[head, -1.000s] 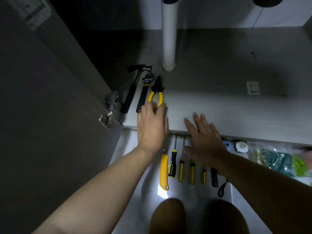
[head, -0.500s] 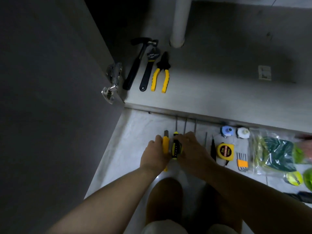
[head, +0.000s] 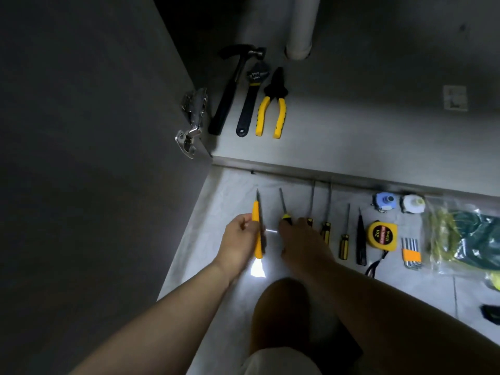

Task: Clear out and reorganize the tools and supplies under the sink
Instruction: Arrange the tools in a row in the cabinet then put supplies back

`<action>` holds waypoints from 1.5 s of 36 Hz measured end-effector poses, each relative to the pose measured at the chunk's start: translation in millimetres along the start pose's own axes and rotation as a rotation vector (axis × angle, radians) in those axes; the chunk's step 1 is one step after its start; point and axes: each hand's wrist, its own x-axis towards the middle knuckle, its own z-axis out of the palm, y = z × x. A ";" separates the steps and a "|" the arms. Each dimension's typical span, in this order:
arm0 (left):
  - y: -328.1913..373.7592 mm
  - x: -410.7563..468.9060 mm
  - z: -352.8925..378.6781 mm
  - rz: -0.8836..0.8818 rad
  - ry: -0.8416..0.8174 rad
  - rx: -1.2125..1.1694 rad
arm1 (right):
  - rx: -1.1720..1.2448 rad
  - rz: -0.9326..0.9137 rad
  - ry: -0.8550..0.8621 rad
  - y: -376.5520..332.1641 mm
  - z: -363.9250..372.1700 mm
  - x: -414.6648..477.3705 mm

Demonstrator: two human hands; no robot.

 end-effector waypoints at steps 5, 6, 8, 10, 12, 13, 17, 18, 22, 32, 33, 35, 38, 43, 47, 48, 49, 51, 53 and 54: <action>5.1 -14.7 0.9 0.102 -0.022 -0.090 | 0.150 -0.134 -0.042 7.3 -23.4 -18.0; 4.5 -19.1 2.1 0.167 -0.008 -0.052 | 0.165 -0.161 -0.065 10.9 -32.3 -21.9; 4.5 -28.8 6.5 0.320 0.031 0.014 | 0.176 -0.217 -0.100 19.5 -53.0 -30.3; 12.6 -38.9 12.8 0.476 0.079 0.025 | 0.169 -0.259 -0.076 30.3 -74.9 -38.0; 33.4 -44.9 19.3 0.604 0.133 0.001 | 0.205 -0.281 -0.017 39.2 -96.9 -44.3; 47.0 -45.1 22.3 0.669 0.161 0.011 | 0.229 -0.287 0.017 42.0 -107.7 -46.1; 107.4 -29.7 34.9 0.873 0.206 0.219 | 0.299 -0.286 0.203 47.8 -140.2 -39.7; 120.8 -23.1 38.6 0.901 0.215 0.276 | 0.309 -0.260 0.256 49.6 -145.1 -35.0; 161.5 5.6 56.4 0.865 0.253 0.479 | 0.315 -0.135 0.378 53.4 -156.5 -4.2; 167.4 47.3 90.5 0.826 0.207 0.872 | 0.355 -0.036 0.379 64.8 -160.6 58.8; 166.4 48.8 91.6 0.826 0.207 0.890 | 0.371 -0.031 0.368 65.5 -159.2 60.4; 164.4 51.3 92.6 0.834 0.204 0.919 | 0.414 -0.026 0.354 67.9 -155.4 61.7; 160.4 52.1 90.4 0.833 0.187 0.933 | 0.485 -0.056 0.385 73.8 -146.0 60.0; 144.3 36.9 76.9 0.905 0.237 0.949 | 0.501 -0.095 0.469 78.4 -133.2 56.7; 134.0 33.7 68.9 0.910 0.252 1.000 | 0.480 -0.107 0.472 78.9 -129.8 56.5; 133.4 34.2 68.2 0.912 0.259 1.008 | 0.489 -0.103 0.473 79.0 -129.7 56.3; 133.7 35.1 68.0 0.915 0.268 1.018 | 0.500 -0.100 0.473 78.9 -129.8 56.2; 136.3 38.1 67.8 0.917 0.283 1.027 | 0.511 -0.100 0.472 78.6 -130.1 55.4; 140.4 41.9 69.0 0.914 0.283 1.029 | 0.506 -0.103 0.472 78.9 -130.8 54.7; 142.4 43.8 69.7 0.914 0.278 1.031 | 0.503 -0.103 0.472 79.1 -131.3 54.5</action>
